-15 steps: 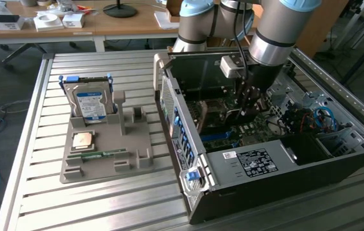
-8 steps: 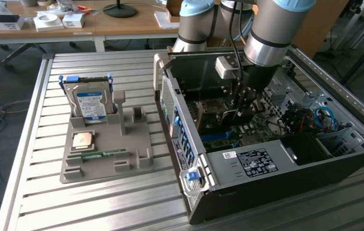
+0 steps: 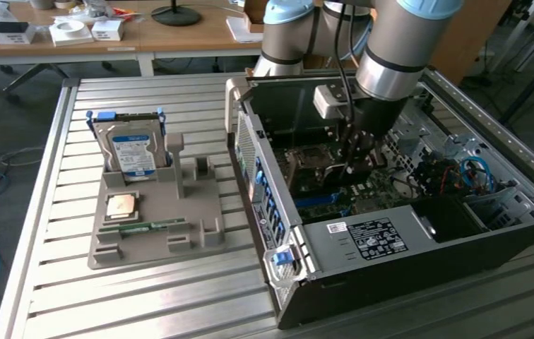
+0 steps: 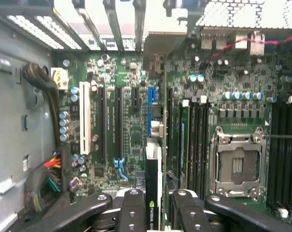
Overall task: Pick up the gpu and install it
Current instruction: 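Insert the gpu into the slot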
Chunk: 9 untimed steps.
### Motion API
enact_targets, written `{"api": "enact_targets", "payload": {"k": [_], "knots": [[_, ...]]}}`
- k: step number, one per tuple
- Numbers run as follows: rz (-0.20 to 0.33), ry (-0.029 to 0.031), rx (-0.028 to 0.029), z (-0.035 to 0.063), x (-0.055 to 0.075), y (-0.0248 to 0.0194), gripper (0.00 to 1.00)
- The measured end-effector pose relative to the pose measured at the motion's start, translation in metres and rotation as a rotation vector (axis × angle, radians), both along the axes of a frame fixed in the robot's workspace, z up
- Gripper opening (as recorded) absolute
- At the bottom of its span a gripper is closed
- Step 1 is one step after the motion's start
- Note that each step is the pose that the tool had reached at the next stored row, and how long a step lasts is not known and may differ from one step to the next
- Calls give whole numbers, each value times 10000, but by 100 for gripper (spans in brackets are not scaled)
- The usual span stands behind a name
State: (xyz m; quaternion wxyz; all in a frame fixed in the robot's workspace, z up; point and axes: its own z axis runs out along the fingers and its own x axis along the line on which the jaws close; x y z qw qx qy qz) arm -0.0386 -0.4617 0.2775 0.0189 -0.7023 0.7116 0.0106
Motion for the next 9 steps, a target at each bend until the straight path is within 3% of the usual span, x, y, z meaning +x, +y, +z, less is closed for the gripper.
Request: {"api": "enact_targets", "payload": {"k": [9], "knots": [[-1,-18,0,-49,-108,-2,26]]}}
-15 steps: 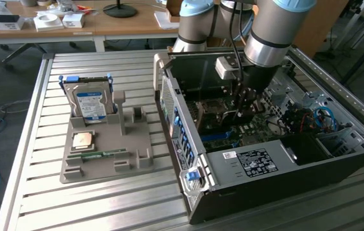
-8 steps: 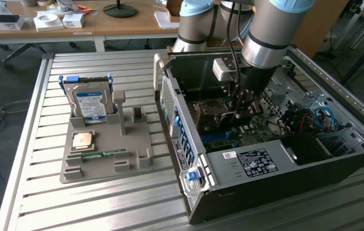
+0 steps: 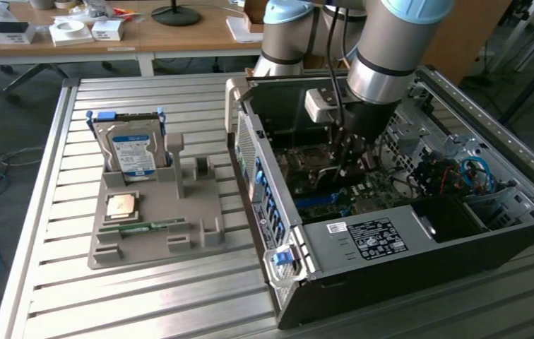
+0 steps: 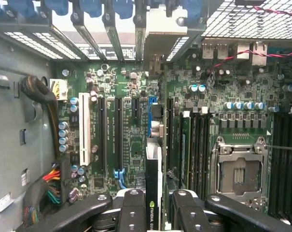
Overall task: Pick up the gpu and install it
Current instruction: 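Insert the gpu into the slot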
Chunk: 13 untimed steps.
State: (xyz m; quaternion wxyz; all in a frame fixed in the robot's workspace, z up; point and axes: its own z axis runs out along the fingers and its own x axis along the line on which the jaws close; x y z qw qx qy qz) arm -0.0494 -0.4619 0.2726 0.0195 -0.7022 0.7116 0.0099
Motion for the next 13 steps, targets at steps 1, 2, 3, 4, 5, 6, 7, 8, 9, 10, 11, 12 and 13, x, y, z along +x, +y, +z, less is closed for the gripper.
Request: {"api": "enact_targets", "payload": {"k": [1,2,3,4,5,6,7,8,9,10,11,12,13], "knots": [[2,0,0,-6,0,0,26],[2,0,-1,-13,0,0,26],[2,1,-1,-17,-1,0,26],[0,0,0,-22,-1,0,26],[1,0,0,-32,-1,0,26],[0,0,1,-46,-1,-1,26],[0,0,-1,-58,-2,-1,26],[0,0,0,-67,-2,-1,26],[0,0,-1,-72,-2,-1,26],[0,1,-2,-72,-2,-2,26],[0,1,-2,-72,-2,-1,26],[0,1,-2,-72,-2,-2,26],[-1,0,-1,-73,-3,-1,26]]}}
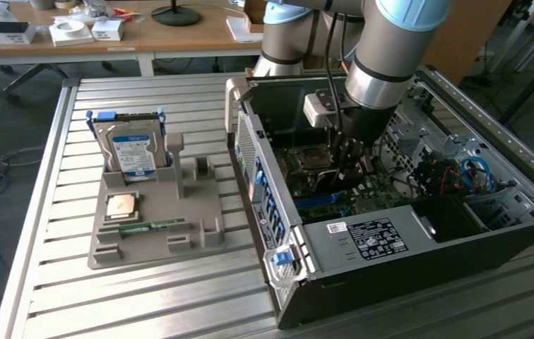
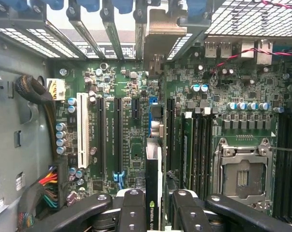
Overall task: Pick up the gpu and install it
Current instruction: 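Insert the gpu into the slot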
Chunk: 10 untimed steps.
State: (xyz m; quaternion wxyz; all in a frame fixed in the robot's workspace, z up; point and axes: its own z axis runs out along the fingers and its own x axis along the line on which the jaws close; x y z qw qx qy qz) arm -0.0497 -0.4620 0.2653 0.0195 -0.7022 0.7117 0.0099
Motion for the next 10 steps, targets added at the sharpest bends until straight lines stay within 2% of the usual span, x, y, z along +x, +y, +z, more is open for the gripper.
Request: {"api": "enact_targets", "payload": {"k": [10], "knots": [[1,0,-1,-3,-43,-4,26]]}}
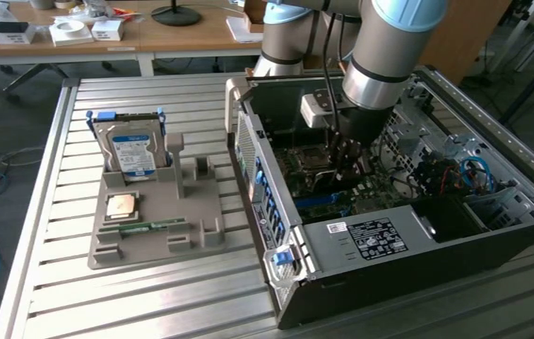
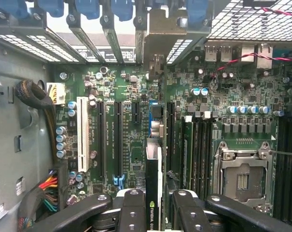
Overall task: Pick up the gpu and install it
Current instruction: 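Insert the gpu into the slot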
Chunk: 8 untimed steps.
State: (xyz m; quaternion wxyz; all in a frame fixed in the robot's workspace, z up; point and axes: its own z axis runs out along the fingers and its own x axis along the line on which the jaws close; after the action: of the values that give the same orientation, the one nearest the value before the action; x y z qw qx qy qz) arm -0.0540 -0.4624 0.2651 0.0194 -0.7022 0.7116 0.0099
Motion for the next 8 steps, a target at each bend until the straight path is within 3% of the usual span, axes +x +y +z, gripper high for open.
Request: {"api": "enact_targets", "payload": {"k": [8], "knots": [[0,-1,0,-1,-23,-19,26]]}}
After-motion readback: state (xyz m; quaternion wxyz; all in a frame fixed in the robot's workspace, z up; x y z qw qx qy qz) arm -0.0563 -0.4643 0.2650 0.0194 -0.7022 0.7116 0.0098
